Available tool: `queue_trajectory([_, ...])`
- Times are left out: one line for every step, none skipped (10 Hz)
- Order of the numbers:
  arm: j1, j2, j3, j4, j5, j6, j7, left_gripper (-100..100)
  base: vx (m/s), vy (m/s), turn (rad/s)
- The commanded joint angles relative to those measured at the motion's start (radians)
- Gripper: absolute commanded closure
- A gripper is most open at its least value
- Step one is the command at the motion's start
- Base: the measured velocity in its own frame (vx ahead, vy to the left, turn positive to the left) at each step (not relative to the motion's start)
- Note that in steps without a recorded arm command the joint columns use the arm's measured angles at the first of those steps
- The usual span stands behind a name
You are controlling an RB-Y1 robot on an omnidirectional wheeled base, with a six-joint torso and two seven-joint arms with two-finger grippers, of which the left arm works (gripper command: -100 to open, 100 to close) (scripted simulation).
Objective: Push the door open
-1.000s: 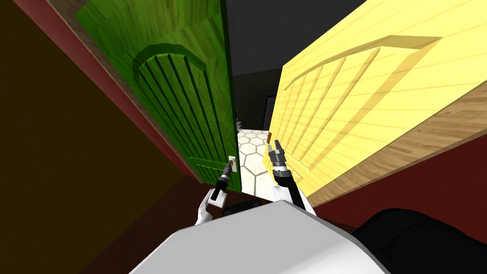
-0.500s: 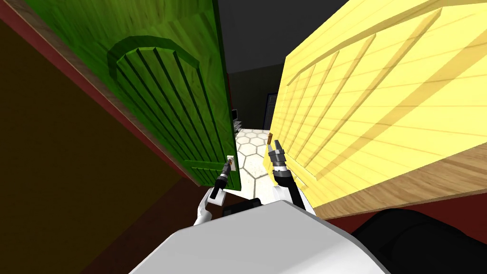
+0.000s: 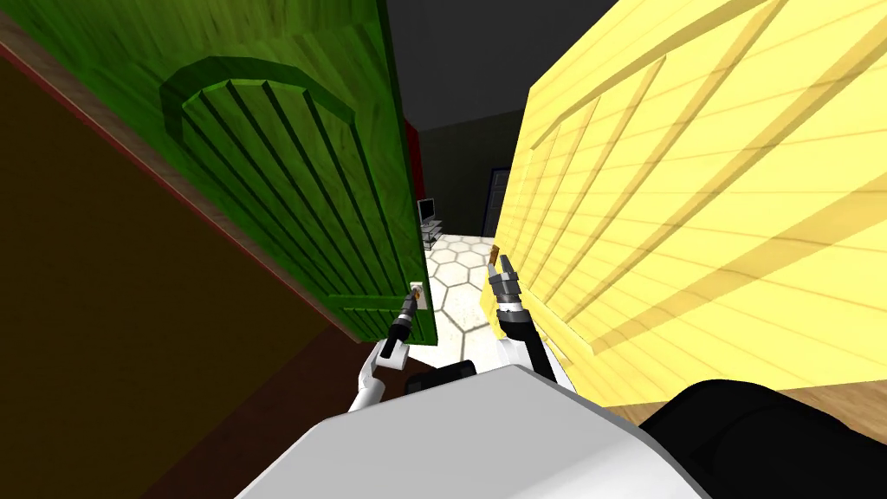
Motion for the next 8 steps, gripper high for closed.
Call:
queue_trajectory([-0.001,0.000,0.028,-0.002,0.001,-0.001,-0.011,100,0.087,-0.080,0.048])
queue_trajectory([-0.004,-0.002,0.038,0.001,0.001,-0.001,-0.014,100,0.090,-0.076,0.053])
queue_trajectory([-0.007,-0.005,0.047,0.005,0.002,0.000,-0.018,100,0.085,-0.073,0.066])
queue_trajectory([-0.009,-0.008,0.057,0.008,0.002,0.000,-0.022,100,0.082,-0.074,0.056])
queue_trajectory([-0.012,-0.011,0.067,0.012,0.003,0.000,-0.026,100,0.100,-0.091,0.050])
queue_trajectory([-0.015,-0.015,0.077,0.015,0.004,0.000,-0.029,100,0.116,-0.098,0.065])
queue_trajectory([-0.018,-0.018,0.086,0.019,0.004,0.001,-0.033,100,0.114,-0.104,0.062])
queue_trajectory([-0.021,-0.022,0.096,0.022,0.005,0.001,-0.037,100,0.093,-0.088,0.065])
